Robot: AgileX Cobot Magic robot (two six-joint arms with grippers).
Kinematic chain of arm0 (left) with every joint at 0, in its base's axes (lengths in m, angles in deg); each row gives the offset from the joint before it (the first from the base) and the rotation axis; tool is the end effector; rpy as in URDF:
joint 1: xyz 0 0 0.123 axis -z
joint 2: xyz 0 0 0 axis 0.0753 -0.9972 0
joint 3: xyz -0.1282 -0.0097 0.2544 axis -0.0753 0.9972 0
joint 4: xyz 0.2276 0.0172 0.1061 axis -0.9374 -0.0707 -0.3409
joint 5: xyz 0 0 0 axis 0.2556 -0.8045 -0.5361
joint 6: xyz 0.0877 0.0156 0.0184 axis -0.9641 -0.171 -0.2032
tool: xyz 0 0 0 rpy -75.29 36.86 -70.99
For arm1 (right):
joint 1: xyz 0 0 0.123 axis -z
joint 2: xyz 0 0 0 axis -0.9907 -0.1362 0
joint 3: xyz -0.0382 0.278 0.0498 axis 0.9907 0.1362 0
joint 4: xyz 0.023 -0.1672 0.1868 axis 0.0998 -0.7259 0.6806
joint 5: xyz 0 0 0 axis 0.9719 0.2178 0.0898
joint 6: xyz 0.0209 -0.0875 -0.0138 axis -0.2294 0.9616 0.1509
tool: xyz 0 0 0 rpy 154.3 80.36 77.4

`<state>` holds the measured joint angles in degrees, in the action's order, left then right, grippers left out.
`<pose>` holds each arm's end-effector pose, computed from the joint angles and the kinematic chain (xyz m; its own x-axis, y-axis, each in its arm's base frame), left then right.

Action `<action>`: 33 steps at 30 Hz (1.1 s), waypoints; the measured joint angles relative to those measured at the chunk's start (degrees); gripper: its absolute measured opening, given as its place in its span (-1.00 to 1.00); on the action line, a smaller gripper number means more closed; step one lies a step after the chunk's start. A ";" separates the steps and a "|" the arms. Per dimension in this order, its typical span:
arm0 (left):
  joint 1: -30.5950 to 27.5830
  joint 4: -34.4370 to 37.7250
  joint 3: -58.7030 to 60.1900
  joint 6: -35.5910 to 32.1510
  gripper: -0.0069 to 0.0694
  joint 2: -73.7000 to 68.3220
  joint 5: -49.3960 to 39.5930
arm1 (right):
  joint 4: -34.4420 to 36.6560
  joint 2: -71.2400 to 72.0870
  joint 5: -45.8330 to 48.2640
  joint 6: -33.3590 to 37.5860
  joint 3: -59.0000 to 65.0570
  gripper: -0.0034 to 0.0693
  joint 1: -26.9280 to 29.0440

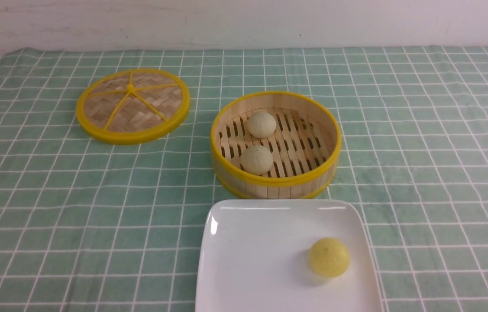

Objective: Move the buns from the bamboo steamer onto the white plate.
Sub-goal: 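Reach into the bamboo steamer and grasp a bun with the left gripper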

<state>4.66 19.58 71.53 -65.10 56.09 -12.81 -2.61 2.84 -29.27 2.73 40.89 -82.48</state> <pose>0.0517 0.0089 0.1724 -0.2889 -0.1067 -0.9514 -0.1227 0.9897 -0.0737 0.0520 0.0030 0.1743 -0.3034 0.0047 -0.9529 -0.0317 0.9994 0.0150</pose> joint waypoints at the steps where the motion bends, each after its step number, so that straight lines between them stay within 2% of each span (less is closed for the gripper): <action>1: 0.00 0.00 0.00 0.00 -0.19 0.00 0.00 | 0.00 0.00 0.00 0.00 0.00 -0.25 0.00; 19: 0.00 -0.94 0.00 0.00 -0.19 0.00 0.00 | 0.00 0.00 0.00 0.00 0.00 -0.25 0.00; 21: 0.00 -0.02 0.00 1.68 -0.19 0.00 0.15 | 0.00 0.00 0.00 0.00 0.00 -0.25 0.00; 24: 0.00 5.76 0.18 7.08 -0.19 0.00 1.41 | 0.00 0.00 0.00 0.00 0.00 -0.25 0.00; 27: 0.00 20.27 0.31 19.20 -0.19 0.00 3.01 | 0.00 0.00 0.00 0.00 0.00 -0.25 0.00; 28: 0.00 21.06 0.31 20.65 -0.19 0.00 3.07 | 0.00 0.00 0.00 0.00 0.00 -0.25 0.00; 29: 0.00 26.58 0.31 25.84 -0.19 0.00 3.35 | 0.00 0.00 0.00 0.00 0.00 -0.25 0.00; 33: 0.00 31.96 0.31 31.83 -0.19 0.00 3.94 | 0.00 0.00 0.00 0.00 0.00 -0.25 0.00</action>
<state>4.66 51.54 71.83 -33.27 56.09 -8.87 -2.61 2.84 -29.27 2.73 40.89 -82.48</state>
